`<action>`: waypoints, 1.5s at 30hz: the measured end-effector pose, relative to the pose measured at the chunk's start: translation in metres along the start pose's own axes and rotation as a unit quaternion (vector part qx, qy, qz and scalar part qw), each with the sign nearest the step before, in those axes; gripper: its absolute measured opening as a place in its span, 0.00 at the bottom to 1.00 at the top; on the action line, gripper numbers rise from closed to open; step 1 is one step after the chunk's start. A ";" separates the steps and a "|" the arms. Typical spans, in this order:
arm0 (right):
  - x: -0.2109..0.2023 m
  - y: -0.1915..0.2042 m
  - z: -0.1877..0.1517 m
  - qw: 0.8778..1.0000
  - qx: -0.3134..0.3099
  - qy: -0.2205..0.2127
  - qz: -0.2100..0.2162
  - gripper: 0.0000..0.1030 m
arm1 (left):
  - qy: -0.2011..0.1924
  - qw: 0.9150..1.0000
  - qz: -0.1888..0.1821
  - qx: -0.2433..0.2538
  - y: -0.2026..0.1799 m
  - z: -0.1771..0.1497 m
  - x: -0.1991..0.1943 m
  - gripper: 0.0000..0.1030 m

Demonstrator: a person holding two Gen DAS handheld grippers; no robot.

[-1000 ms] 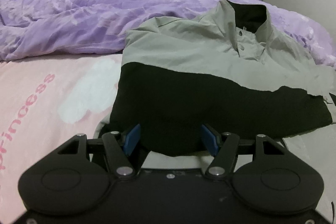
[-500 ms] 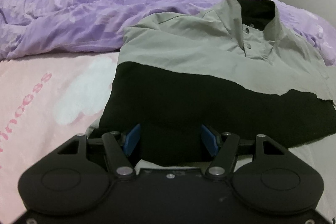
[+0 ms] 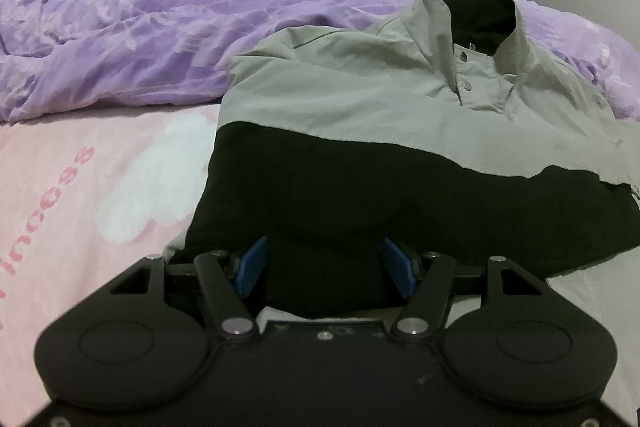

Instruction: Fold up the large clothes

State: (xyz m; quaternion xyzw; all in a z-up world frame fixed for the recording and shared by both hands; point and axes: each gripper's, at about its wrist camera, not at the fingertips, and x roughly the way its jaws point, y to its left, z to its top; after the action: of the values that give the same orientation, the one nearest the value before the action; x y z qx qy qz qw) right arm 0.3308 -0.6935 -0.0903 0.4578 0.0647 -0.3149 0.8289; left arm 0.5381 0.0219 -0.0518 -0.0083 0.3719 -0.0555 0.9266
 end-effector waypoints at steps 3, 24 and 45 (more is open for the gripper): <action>-0.019 0.037 0.001 0.998 -0.057 -0.030 0.013 0.04 | -0.004 1.000 -0.005 -0.002 0.002 0.000 -0.004 0.63; -0.210 0.314 -0.374 0.721 -0.555 0.194 0.366 0.47 | -0.034 0.995 -0.068 -0.061 0.040 -0.001 -0.049 0.63; -0.102 0.181 -0.221 0.873 -0.412 0.185 0.182 0.55 | -0.086 0.976 -0.072 0.186 -0.192 0.011 0.014 0.63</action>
State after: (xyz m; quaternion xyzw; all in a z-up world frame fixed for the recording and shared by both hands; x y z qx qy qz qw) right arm 0.3952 -0.4005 -0.0459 0.1284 0.2563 -0.0124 0.9580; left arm 0.5371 -0.1706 -0.0430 0.1329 0.2728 -0.1898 0.9338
